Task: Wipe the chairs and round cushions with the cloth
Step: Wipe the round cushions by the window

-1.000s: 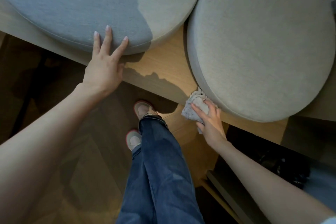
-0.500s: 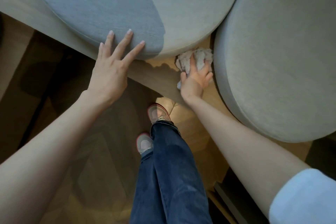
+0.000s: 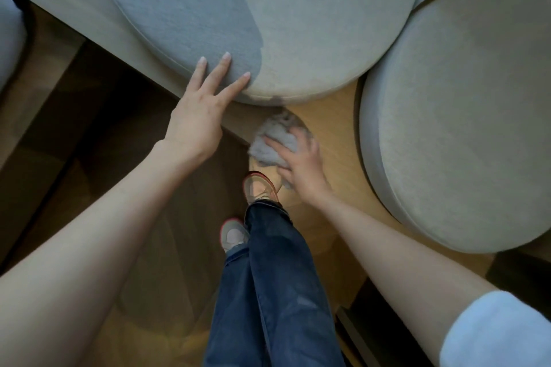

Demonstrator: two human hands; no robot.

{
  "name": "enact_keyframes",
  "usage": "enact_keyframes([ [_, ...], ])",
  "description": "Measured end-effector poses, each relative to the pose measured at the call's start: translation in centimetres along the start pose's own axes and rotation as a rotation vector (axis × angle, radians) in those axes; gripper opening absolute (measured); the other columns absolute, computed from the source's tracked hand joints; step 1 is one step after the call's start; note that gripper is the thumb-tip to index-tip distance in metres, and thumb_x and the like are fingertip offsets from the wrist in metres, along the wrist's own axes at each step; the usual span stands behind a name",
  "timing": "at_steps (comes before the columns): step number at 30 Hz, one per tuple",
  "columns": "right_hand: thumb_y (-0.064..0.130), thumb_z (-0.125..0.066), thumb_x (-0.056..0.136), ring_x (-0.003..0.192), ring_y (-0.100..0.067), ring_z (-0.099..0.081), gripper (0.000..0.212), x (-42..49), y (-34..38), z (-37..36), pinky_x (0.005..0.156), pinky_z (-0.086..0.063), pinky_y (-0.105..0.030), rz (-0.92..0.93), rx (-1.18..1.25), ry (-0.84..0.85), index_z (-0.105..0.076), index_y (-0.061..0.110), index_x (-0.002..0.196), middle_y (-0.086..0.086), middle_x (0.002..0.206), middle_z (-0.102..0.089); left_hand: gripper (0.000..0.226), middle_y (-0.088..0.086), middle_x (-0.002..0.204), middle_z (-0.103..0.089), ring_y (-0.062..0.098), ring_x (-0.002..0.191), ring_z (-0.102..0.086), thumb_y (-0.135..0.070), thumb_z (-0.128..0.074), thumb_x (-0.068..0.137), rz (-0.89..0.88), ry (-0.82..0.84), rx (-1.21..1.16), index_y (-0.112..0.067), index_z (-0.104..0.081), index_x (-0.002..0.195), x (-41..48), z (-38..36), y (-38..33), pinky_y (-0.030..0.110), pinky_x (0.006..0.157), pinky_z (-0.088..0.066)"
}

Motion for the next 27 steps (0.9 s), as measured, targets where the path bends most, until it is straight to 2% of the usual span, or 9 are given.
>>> enact_keyframes([
  [3,0.014,-0.057,0.092,0.135,-0.03,-0.014,0.066,-4.1,-4.3,1.1,0.114,-0.019,-0.048,-0.303,0.21,-0.003,-0.032,0.047,0.144,0.0,0.154,-0.009,0.075,0.005,0.161,-0.006,0.033,0.147,-0.005,0.008,-0.044,0.091,0.022,0.032,0.001,-0.029,-0.019,0.152,0.1,0.4,-0.9,0.046,0.117,-0.022],
  [6,0.014,-0.053,0.096,0.129,-0.036,-0.025,0.06,-6.5,-6.2,3.0,0.112,-0.023,-0.045,-0.484,0.252,0.084,-0.033,0.039,0.146,-0.011,0.15,-0.017,0.061,0.01,0.159,-0.018,0.032,0.146,-0.014,-0.005,-0.044,0.098,0.071,0.031,-0.036,-0.024,-0.022,0.152,-0.8,1.3,-2.8,0.051,0.117,-0.014],
  [9,0.017,-0.054,0.093,0.123,-0.034,-0.038,0.054,-6.9,-4.8,6.6,0.111,-0.03,-0.038,-0.497,0.339,-0.06,-0.041,0.027,0.145,-0.016,0.137,-0.032,0.057,0.008,0.156,-0.026,0.031,0.144,-0.02,-0.014,-0.044,0.099,0.093,0.042,-0.098,-0.024,-0.024,0.152,-2.5,3.1,-4.7,0.053,0.115,-0.014],
  [11,0.014,-0.054,0.092,0.12,-0.025,-0.044,0.052,-7.2,-2.7,9.7,0.104,-0.033,-0.025,-0.47,0.48,-0.172,-0.045,0.021,0.142,-0.012,0.133,-0.036,0.054,0.004,0.156,-0.027,0.03,0.144,-0.021,-0.018,-0.043,0.1,0.115,0.042,-0.136,-0.024,-0.025,0.151,-3.9,5.0,-5.4,0.052,0.116,-0.014],
  [16,0.008,-0.056,0.089,0.113,-0.013,-0.044,0.051,-7.8,2.4,17.2,0.095,-0.027,-0.006,-0.261,0.56,-0.285,-0.051,0.019,0.138,-0.008,0.123,-0.041,0.052,0.006,0.154,-0.032,0.029,0.142,-0.028,-0.022,-0.044,0.1,0.179,0.0,-0.204,-0.024,-0.031,0.15,-7.3,10.6,-5.8,0.053,0.116,-0.02],
  [19,0.009,-0.057,0.089,0.115,-0.017,-0.045,0.052,-7.6,4.1,19.6,0.102,-0.03,-0.016,-0.242,0.566,-0.291,-0.05,0.02,0.139,-0.008,0.122,-0.041,0.051,0.009,0.152,-0.035,0.028,0.14,-0.031,-0.021,-0.046,0.099,0.199,-0.032,-0.221,-0.022,-0.034,0.148,-8.1,13.6,-5.5,0.052,0.114,-0.026],
  [22,0.009,-0.057,0.089,0.119,-0.024,-0.046,0.053,-7.0,4.8,21.3,0.109,-0.032,-0.029,-0.28,0.575,-0.293,-0.049,0.021,0.139,-0.009,0.122,-0.04,0.051,0.011,0.151,-0.036,0.027,0.139,-0.033,-0.019,-0.048,0.098,0.21,-0.047,-0.23,-0.019,-0.035,0.148,-7.8,16.2,-5.0,0.045,0.113,-0.029],
  [24,0.009,-0.056,0.089,0.12,-0.027,-0.046,0.053,-6.3,4.8,22.1,0.109,-0.032,-0.031,-0.321,0.586,-0.288,-0.048,0.023,0.14,-0.011,0.124,-0.04,0.051,0.013,0.151,-0.036,0.028,0.138,-0.034,-0.018,-0.048,0.098,0.207,-0.04,-0.217,-0.018,-0.036,0.148,-6.9,17.7,-4.7,0.039,0.112,-0.03],
  [27,0.011,-0.056,0.09,0.122,-0.03,-0.043,0.054,-4.5,4.2,23.0,0.109,-0.029,-0.03,-0.375,0.584,-0.276,-0.047,0.026,0.14,-0.012,0.128,-0.04,0.051,0.014,0.152,-0.034,0.029,0.136,-0.037,-0.019,-0.047,0.099,0.189,-0.008,-0.193,-0.02,-0.035,0.148,-4.0,19.8,-4.4,0.039,0.111,-0.029],
])
Point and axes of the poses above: each hand's wrist, its own x-axis towards the middle knuckle, its own z-axis out of the back of the hand, y = z × x, the point moved 3 cm from there along x, towards the middle knuckle
